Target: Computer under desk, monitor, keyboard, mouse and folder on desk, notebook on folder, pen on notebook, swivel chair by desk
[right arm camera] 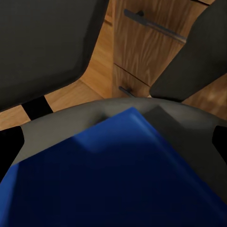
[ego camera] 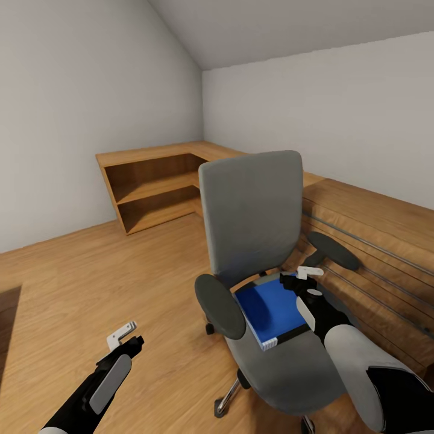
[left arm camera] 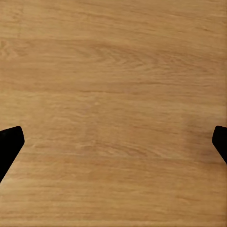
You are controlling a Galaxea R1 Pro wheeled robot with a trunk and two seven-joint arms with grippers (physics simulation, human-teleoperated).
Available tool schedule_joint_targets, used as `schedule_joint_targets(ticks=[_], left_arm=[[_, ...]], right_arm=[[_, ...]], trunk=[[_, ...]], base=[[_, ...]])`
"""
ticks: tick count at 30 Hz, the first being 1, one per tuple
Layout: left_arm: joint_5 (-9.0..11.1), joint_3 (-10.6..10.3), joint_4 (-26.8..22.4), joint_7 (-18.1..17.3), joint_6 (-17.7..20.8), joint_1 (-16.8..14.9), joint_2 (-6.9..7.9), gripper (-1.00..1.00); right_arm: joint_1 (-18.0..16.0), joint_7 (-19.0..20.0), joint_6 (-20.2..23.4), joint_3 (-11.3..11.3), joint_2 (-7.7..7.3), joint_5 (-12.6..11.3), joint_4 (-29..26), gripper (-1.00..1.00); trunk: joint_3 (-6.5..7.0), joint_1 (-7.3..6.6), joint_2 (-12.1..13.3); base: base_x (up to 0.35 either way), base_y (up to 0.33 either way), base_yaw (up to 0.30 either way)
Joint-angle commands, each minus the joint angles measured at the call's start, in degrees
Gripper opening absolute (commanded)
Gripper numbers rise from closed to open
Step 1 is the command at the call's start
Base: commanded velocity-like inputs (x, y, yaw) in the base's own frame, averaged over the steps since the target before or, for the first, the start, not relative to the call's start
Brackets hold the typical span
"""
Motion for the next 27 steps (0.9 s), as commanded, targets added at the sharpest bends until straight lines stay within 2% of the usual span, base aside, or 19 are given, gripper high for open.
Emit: schedule_joint_targets(ticks=[1, 11, 21, 27], left_arm=[[0.2, -0.2, -0.1, 0.4, 0.2, 0.0, 0.07, 1.00], [0.0, -0.2, 0.1, 0.3, 0.2, 0.0, 0.07, 1.00], [0.0, -0.2, 0.1, 0.3, 0.2, 0.0, 0.07, 1.00], [0.1, -0.2, 0.1, 0.3, 0.2, -0.1, 0.07, 1.00]], right_arm=[[0.0, -0.1, 0.1, 0.0, 0.01, -0.3, -0.1, 1.00], [0.0, -0.1, 0.1, 0.0, 0.02, -0.3, -0.1, 1.00], [0.0, -0.1, 0.1, 0.0, 0.05, -0.2, -0.1, 1.00], [0.0, -0.1, 0.1, 0.0, 0.09, -0.2, -0.1, 1.00]], trunk=[[-0.05, -0.01, 0.0], [-0.05, -0.01, 0.0], [-0.05, -0.01, 0.0], [-0.05, -0.01, 0.0]], base=[[0.000, 0.000, 0.000], [-0.011, 0.000, 0.000], [-0.208, 0.000, 0.000], [-0.053, 0.000, 0.000]])
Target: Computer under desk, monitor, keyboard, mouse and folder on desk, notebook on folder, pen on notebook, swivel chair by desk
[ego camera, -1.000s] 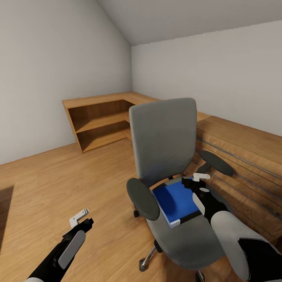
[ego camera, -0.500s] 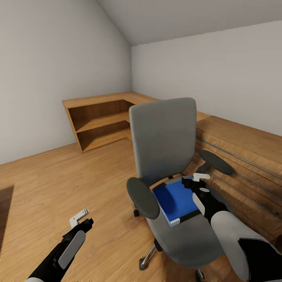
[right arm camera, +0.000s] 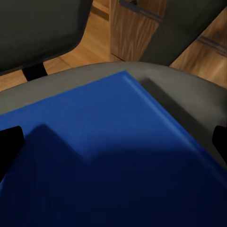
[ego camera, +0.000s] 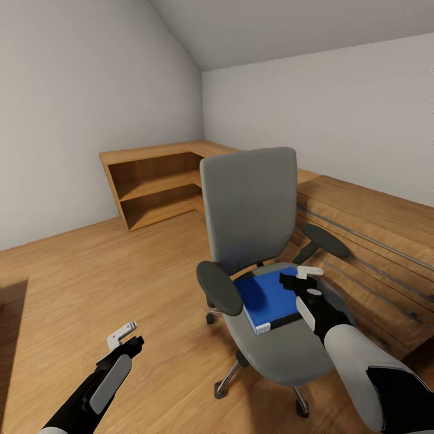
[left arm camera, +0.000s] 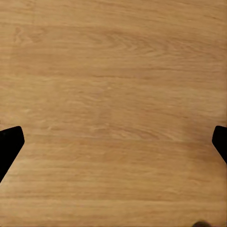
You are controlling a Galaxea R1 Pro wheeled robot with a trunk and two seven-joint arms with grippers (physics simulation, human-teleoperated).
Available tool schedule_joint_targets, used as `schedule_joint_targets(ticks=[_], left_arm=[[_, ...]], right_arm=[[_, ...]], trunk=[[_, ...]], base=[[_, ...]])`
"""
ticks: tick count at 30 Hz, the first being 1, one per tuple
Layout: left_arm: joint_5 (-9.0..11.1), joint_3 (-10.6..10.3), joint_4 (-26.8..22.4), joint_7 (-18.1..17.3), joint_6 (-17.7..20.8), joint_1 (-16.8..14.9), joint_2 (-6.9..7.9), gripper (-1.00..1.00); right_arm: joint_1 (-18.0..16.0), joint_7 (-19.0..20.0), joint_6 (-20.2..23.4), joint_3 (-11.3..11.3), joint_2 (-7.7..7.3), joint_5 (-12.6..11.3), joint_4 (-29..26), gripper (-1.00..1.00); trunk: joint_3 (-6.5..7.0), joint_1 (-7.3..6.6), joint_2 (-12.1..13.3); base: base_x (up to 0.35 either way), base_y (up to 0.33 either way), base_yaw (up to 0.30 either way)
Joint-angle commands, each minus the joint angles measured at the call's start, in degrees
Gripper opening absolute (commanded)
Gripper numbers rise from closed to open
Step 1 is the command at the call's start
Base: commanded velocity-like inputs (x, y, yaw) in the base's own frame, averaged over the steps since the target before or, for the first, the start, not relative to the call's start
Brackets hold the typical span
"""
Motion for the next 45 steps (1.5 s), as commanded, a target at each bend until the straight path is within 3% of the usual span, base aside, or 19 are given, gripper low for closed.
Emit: schedule_joint_targets(ticks=[1, 45], left_arm=[[0.2, -0.2, -0.1, 0.4, 0.2, 0.0, 0.08, 1.00], [0.3, -0.4, 0.0, 0.4, 0.2, 0.0, 0.08, 1.00]], right_arm=[[0.0, -0.1, 0.1, 0.0, 0.01, -0.5, 0.1, 1.00], [0.0, -0.1, 0.1, 0.0, -0.02, -0.4, 0.1, 1.00]], trunk=[[-0.06, -0.01, 0.0], [-0.06, -0.01, 0.0]], base=[[-0.007, 0.000, 0.000], [-0.043, 0.000, 0.000]])
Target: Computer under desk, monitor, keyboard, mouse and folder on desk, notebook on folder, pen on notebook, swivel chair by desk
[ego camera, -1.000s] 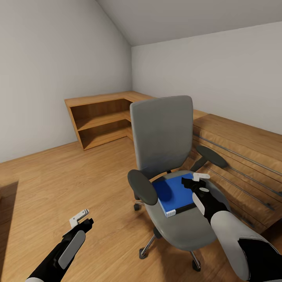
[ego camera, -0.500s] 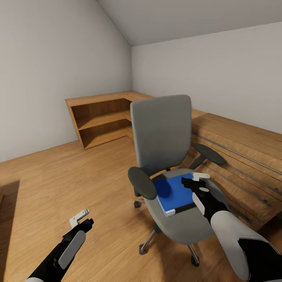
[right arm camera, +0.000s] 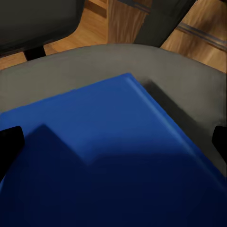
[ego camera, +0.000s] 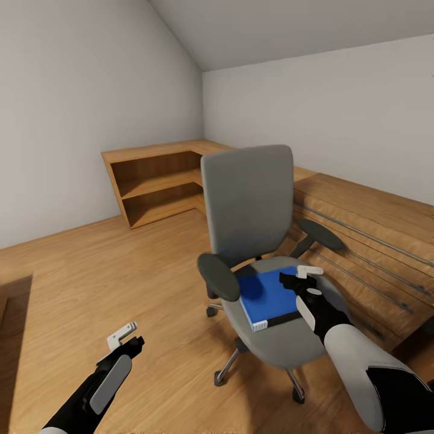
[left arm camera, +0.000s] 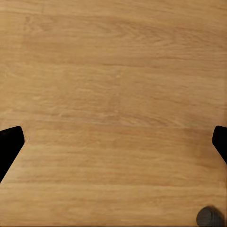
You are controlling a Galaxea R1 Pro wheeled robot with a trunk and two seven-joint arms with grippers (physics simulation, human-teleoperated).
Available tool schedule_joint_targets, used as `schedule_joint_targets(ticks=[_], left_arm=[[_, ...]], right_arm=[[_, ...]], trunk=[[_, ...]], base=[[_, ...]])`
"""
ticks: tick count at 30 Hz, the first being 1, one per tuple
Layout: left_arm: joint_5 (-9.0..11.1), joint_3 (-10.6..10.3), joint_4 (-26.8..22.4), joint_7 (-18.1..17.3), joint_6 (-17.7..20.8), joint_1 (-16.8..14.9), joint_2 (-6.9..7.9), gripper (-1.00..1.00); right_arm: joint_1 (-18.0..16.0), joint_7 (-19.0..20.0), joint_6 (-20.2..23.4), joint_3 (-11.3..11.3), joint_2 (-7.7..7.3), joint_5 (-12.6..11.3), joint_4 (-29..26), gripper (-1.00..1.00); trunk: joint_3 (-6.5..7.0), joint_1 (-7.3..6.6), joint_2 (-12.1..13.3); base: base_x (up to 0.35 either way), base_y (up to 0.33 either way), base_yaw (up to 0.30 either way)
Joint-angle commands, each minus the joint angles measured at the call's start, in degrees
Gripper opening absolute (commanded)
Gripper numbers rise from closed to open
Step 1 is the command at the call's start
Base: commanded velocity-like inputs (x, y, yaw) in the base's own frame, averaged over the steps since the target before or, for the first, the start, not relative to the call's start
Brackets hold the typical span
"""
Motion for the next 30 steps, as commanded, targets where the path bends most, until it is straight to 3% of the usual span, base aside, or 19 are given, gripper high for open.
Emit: schedule_joint_targets(ticks=[1, 30], left_arm=[[0.2, -0.2, -0.1, 0.4, 0.2, 0.0, 0.08, 1.00], [0.3, -0.3, 0.1, 0.4, 0.2, 0.0, -0.01, 1.00]], right_arm=[[0.0, -0.1, 0.1, 0.0, 0.00, -0.5, 0.3, 1.00], [0.1, -0.1, 0.1, 0.0, 0.04, -0.5, 0.3, 1.00]], trunk=[[-0.06, -0.03, 0.0], [-0.06, -0.03, 0.0]], base=[[-0.183, 0.000, 0.000], [-0.082, 0.000, 0.000]])
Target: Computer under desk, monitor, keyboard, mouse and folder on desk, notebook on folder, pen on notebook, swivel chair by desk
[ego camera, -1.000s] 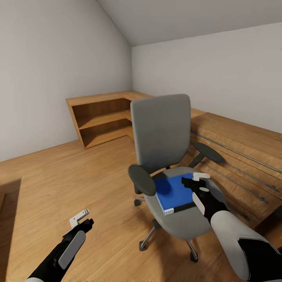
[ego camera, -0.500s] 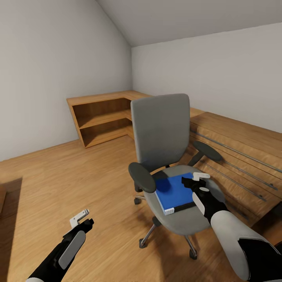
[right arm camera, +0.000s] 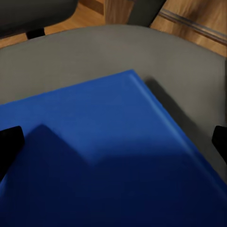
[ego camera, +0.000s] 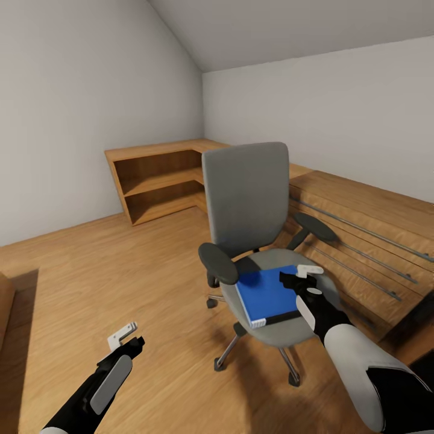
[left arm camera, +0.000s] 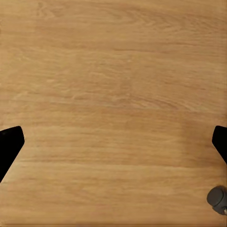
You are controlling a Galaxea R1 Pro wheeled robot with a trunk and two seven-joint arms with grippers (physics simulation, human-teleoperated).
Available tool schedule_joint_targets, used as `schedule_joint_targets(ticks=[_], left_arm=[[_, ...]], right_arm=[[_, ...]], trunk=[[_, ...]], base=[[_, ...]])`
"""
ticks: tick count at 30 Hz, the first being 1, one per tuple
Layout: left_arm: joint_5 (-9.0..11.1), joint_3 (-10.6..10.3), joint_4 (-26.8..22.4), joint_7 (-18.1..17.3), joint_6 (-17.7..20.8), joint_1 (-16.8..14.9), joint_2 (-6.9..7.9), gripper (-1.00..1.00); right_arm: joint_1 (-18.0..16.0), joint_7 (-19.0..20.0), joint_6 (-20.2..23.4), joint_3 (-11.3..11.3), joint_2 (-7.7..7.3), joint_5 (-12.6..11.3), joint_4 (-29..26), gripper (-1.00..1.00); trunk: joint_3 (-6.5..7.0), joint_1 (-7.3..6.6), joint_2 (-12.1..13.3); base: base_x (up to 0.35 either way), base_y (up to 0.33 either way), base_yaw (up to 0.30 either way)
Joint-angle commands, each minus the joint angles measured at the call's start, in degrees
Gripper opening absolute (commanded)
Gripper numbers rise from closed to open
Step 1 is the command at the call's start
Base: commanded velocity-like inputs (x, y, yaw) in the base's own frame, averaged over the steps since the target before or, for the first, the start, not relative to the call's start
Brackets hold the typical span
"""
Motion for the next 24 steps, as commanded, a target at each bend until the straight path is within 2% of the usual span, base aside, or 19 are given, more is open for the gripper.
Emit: schedule_joint_targets(ticks=[1, 18, 24], left_arm=[[0.2, -0.2, -0.1, 0.4, 0.2, 0.0, 0.08, 1.00], [0.2, -0.2, -0.1, 0.4, 0.2, 0.0, 0.11, 1.00], [0.2, -0.2, -0.1, 0.3, 0.2, 0.0, 0.14, 1.00]], right_arm=[[0.0, -0.1, 0.1, 0.0, 0.00, -0.4, 0.8, 1.00], [0.0, -0.1, 0.1, 0.0, 0.00, -0.4, 0.8, 1.00], [0.0, -0.1, 0.1, 0.0, 0.00, -0.4, 0.8, 1.00]], trunk=[[-0.06, -0.01, 0.0], [-0.06, -0.01, 0.0], [-0.06, -0.01, 0.0]], base=[[-0.045, 0.000, 0.000], [-0.069, 0.000, 0.000], [-0.175, 0.000, 0.000]])
